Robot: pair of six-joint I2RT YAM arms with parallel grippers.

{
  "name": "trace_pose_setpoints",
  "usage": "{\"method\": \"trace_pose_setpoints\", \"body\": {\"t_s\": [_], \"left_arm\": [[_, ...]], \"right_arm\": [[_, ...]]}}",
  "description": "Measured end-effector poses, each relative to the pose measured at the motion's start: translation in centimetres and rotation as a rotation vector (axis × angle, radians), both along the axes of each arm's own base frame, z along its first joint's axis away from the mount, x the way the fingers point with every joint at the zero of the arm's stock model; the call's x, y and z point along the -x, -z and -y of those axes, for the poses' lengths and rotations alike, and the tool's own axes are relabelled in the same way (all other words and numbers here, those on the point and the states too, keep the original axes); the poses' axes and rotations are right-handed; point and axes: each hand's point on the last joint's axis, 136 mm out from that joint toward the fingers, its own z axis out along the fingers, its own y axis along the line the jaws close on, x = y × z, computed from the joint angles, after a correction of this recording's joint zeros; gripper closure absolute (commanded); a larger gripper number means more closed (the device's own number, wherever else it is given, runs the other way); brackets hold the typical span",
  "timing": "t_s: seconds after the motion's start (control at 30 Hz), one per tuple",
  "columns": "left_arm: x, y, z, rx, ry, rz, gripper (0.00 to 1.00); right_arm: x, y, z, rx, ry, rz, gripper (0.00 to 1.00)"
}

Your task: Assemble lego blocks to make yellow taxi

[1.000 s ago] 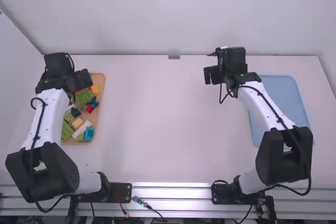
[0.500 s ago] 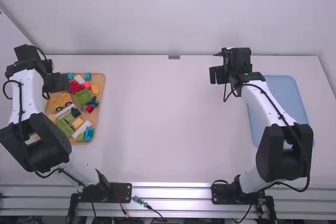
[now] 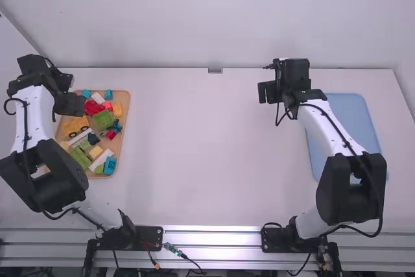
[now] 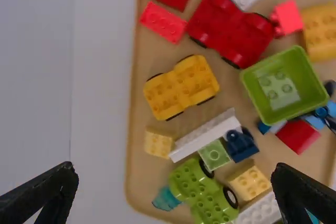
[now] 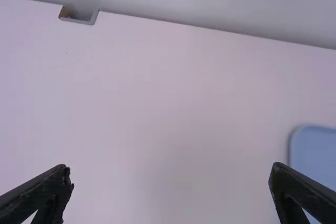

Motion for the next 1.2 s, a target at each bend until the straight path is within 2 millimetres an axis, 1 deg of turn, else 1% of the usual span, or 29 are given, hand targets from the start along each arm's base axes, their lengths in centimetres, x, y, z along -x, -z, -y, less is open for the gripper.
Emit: {"method": "trace_pose_setpoints", "body": {"t_s": [0.03, 0.07, 0.1, 0.23, 0.33, 0.4, 0.57, 0.67, 0.7, 0.73, 0.8, 0.9, 0.97, 1.07, 1.17, 1.2], "left_arm": [[-0.2, 0.0, 0.1, -0.002, 0.052, -0.001, 0.01], [-0.3, -0.1, 0.1, -0.004, 0.063, 0.000, 0.01], [-0.5, -0.1, -0.2, -0.016, 0.105, 0.002, 0.01], [-0.2, 0.2, -2.3, -0.057, 0.179, -0.009, 0.01], [0.9, 2.0, -3.8, -0.066, 0.253, -0.082, 0.01], [1.0, 2.9, -4.3, -0.073, 0.294, -0.112, 0.01], [0.5, 5.0, -4.5, -0.083, 0.407, -0.170, 0.01], [1.1, 6.2, -3.9, -0.037, 0.462, -0.230, 0.01], [1.1, 6.4, -3.8, -0.025, 0.473, -0.242, 0.01], [0.9, 6.5, -3.9, -0.002, 0.495, -0.263, 0.01], [0.4, 6.5, -4.2, 0.016, 0.513, -0.278, 0.01], [-1.1, 6.5, -5.2, 0.041, 0.537, -0.298, 0.01], [-1.4, 6.8, -5.5, 0.069, 0.559, -0.325, 0.01], [-1.7, 7.7, -5.7, 0.103, 0.602, -0.361, 0.01], [-2.1, 10.1, -6.0, 0.130, 0.664, -0.405, 0.01], [-2.1, 10.4, -6.0, 0.134, 0.671, -0.409, 0.01]], "right_arm": [[0.0, 0.0, 0.0, 0.000, 0.000, 0.001, 0.01], [0.0, 0.0, 0.0, -0.001, 0.000, 0.001, 0.01], [0.0, 0.0, 0.0, 0.001, 0.000, 0.002, 0.01], [0.0, 0.0, 0.0, 0.000, 0.000, 0.001, 0.01], [0.0, 0.0, 0.0, -0.001, 0.001, 0.001, 0.01], [0.0, -0.1, 0.0, 0.000, -0.001, 0.003, 0.01], [-0.1, -0.1, 0.0, 0.000, 0.000, 0.003, 0.01], [0.0, 0.0, 0.0, -0.002, 0.001, 0.002, 0.01], [0.0, 0.0, 0.0, 0.000, 0.000, 0.002, 0.02], [0.0, 0.0, 0.0, -0.002, 0.001, 0.001, 0.01], [0.0, 0.0, -0.2, -0.002, -0.001, 0.002, 0.01], [0.1, 0.0, -0.9, -0.001, -0.017, 0.002, 0.01], [0.1, 0.0, -1.2, -0.002, -0.024, 0.002, 0.01], [0.2, -0.1, -1.5, -0.002, -0.031, 0.003, 0.01], [0.2, 0.0, -1.4, -0.001, -0.029, 0.002, 0.01], [0.2, -0.1, -1.4, -0.003, -0.028, 0.002, 0.01]]}}
